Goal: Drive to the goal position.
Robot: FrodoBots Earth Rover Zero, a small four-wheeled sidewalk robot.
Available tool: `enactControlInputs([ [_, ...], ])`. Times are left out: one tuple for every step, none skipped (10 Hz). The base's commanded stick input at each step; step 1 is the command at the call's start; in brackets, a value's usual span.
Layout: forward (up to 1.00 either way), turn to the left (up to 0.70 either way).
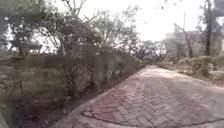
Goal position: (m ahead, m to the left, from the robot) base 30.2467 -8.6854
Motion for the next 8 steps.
enactControlInputs([
  [0.85, -0.34],
  [0.85, -0.34],
  [0.85, -0.34],
  [0.85, -0.34],
  [0.85, -0.34],
  [0.85, -0.34],
  [0.85, -0.34],
  [0.85, -0.34],
])
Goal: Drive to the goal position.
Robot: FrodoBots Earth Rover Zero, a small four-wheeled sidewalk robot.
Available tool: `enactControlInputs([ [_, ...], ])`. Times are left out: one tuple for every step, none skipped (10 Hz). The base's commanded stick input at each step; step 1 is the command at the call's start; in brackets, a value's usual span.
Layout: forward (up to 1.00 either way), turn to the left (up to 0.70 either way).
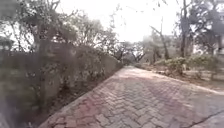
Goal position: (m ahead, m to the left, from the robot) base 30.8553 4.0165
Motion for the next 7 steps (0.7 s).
enactControlInputs([
  [0.85, -0.34],
  [0.85, -0.34],
  [0.85, 0.00],
  [0.85, 0.00],
  [0.85, 0.00],
  [0.85, 0.00],
  [0.85, 0.06],
])
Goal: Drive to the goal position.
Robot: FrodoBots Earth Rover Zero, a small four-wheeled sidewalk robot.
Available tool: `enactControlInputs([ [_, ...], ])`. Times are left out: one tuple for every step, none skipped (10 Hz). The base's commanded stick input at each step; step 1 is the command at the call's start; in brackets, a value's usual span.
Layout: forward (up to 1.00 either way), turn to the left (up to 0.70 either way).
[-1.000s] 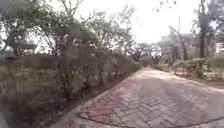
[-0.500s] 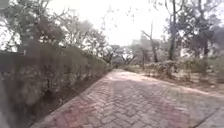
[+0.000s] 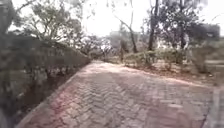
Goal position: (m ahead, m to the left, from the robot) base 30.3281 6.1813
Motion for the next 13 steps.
enactControlInputs([
  [0.85, 0.23],
  [0.85, 0.34],
  [0.85, 0.34],
  [0.85, 0.00],
  [0.85, 0.00],
  [0.85, 0.00],
  [0.85, 0.00],
  [0.85, 0.00],
  [0.85, 0.00],
  [0.85, 0.00],
  [0.85, 0.00],
  [0.85, 0.00],
  [0.85, 0.00],
])
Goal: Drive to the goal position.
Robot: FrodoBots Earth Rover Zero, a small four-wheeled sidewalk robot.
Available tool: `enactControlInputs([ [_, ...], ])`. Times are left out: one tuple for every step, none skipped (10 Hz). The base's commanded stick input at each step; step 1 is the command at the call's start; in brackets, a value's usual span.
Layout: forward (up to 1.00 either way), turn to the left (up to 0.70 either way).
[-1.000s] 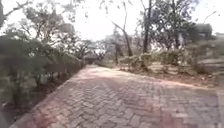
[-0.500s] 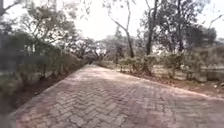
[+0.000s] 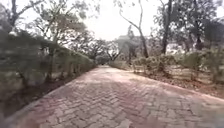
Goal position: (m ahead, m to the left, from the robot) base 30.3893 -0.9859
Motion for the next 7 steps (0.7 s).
enactControlInputs([
  [0.85, 0.00],
  [0.85, 0.00],
  [0.85, 0.00],
  [0.85, 0.00],
  [0.85, 0.00],
  [0.85, 0.00],
  [0.85, 0.00],
])
